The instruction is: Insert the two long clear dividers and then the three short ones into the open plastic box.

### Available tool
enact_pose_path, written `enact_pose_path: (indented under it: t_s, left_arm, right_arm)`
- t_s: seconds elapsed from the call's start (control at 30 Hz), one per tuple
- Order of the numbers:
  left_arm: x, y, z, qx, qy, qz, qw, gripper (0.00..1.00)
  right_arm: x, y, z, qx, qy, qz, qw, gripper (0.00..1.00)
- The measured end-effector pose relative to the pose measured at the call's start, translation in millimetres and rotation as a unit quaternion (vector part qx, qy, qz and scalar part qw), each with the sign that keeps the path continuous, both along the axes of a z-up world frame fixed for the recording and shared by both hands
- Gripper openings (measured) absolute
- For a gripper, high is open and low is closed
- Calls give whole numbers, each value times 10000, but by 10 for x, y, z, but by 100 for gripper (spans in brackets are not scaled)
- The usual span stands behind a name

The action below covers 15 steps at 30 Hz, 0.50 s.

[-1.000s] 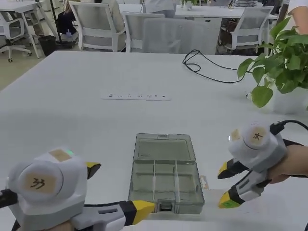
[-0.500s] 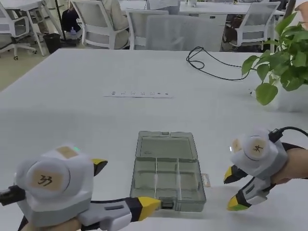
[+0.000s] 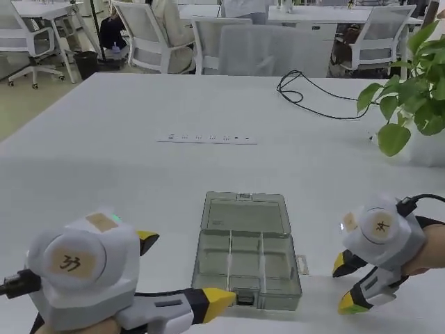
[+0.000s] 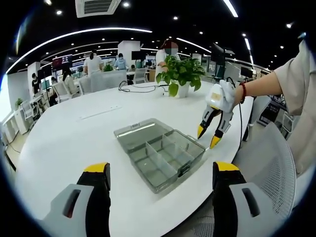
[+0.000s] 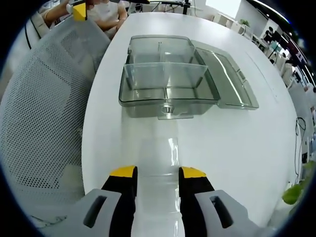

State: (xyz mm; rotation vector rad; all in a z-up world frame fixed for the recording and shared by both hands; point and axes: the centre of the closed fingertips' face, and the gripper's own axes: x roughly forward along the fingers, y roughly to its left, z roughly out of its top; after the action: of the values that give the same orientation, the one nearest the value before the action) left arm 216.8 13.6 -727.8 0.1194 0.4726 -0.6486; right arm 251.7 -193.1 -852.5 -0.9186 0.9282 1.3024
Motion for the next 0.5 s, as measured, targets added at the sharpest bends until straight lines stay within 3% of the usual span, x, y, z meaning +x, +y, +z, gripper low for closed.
enact_pose_path:
  t_s: [0.5]
  left_arm:
    - [-14,63,-26,-13,41,18,10000,86]
  right_arm:
    - [-3,-21,8,107,-25,-177,9998,32]
